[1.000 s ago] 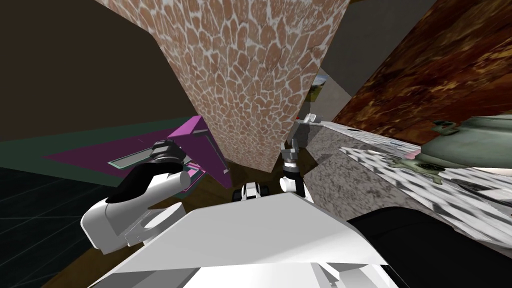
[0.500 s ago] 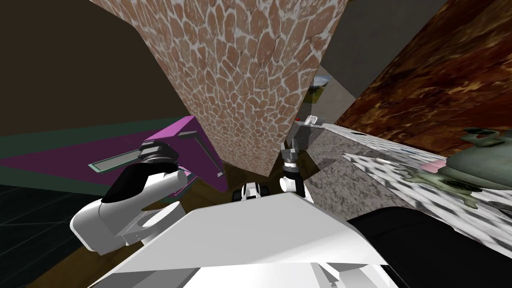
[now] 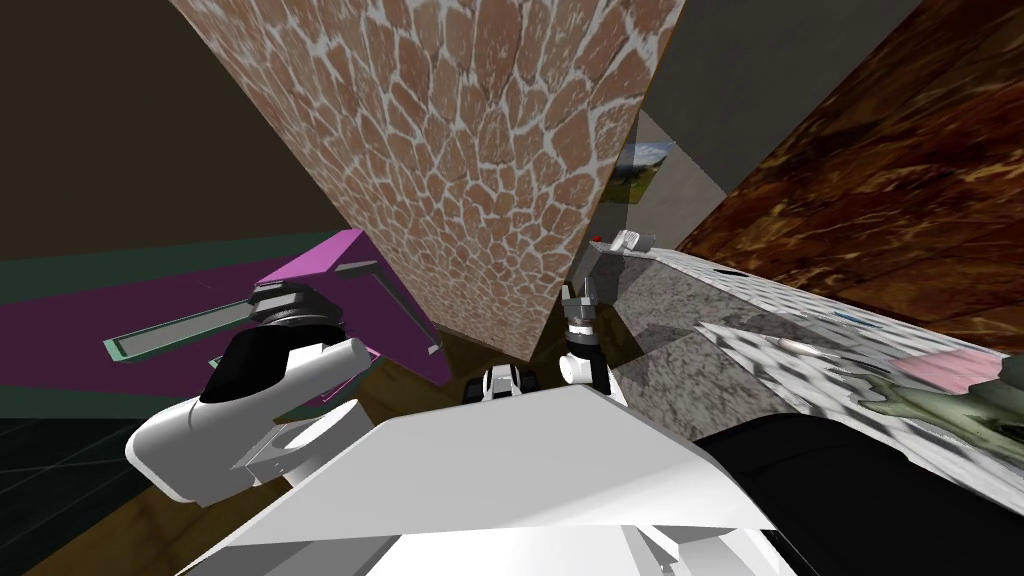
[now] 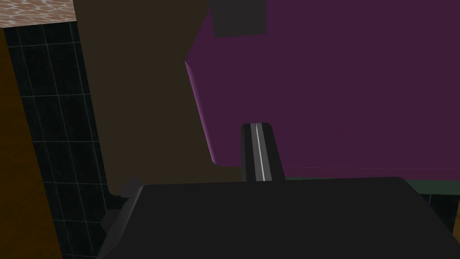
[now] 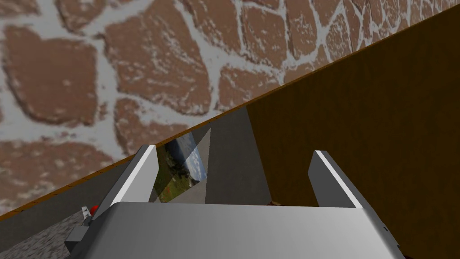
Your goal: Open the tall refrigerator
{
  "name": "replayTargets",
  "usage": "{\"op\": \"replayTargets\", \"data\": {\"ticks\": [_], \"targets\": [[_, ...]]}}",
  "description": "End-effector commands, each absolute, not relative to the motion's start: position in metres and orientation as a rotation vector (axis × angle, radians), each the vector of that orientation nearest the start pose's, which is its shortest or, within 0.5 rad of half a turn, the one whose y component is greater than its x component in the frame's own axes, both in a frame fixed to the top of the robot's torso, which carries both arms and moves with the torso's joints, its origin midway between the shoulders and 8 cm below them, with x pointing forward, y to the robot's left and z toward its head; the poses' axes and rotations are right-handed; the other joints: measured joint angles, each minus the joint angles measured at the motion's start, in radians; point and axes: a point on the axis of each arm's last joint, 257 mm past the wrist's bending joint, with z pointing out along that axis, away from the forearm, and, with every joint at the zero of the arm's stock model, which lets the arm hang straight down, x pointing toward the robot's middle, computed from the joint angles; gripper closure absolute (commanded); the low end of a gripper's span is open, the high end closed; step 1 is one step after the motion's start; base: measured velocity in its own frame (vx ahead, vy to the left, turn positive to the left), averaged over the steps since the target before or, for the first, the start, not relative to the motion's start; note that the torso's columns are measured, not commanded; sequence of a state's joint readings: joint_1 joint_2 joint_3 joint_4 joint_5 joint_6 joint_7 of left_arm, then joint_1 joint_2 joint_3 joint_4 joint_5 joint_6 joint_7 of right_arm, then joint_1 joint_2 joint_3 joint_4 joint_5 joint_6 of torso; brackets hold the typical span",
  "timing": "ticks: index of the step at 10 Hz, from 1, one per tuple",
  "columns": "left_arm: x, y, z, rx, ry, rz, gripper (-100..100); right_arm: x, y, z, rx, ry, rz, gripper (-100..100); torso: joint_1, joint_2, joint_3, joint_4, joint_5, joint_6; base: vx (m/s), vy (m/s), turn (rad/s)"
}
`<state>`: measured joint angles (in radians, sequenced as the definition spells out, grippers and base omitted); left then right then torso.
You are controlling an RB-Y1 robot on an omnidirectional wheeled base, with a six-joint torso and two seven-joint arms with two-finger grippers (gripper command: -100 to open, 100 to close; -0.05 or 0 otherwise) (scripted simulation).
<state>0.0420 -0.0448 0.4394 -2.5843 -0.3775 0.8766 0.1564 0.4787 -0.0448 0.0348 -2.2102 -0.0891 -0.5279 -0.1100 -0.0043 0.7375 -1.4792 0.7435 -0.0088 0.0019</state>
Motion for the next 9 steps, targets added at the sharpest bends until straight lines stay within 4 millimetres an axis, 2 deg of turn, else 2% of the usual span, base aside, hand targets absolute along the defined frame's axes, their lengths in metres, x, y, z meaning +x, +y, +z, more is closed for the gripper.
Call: {"op": "replayTargets", "data": {"ticks": [1, 3, 9], "targets": [[0.363, 0.48, 0.02, -1.344, 0.652, -0.611, -100, 0.355, -0.275, 0.005, 0.751, 0.579, 1.494, 0, 0.006, 0.005, 0.003, 0.0, 0.003, 0.0, 0.01, -0.039, -0.005], [0.371, 0.485, 0.021, -1.314, 0.684, -0.581, -100, 0.355, -0.275, 0.005, 0.751, 0.579, 1.494, 0, 0.013, 0.003, 0.002, 0.0, 0.005, -0.002, -0.007, -0.023, 0.014], [0.382, 0.493, 0.034, -1.236, 0.724, -0.544, -100, 0.355, -0.275, 0.005, 0.751, 0.579, 1.494, 0, 0.004, -0.018, -0.014, -0.003, -0.004, 0.007, 0.012, -0.012, 0.019]]}}
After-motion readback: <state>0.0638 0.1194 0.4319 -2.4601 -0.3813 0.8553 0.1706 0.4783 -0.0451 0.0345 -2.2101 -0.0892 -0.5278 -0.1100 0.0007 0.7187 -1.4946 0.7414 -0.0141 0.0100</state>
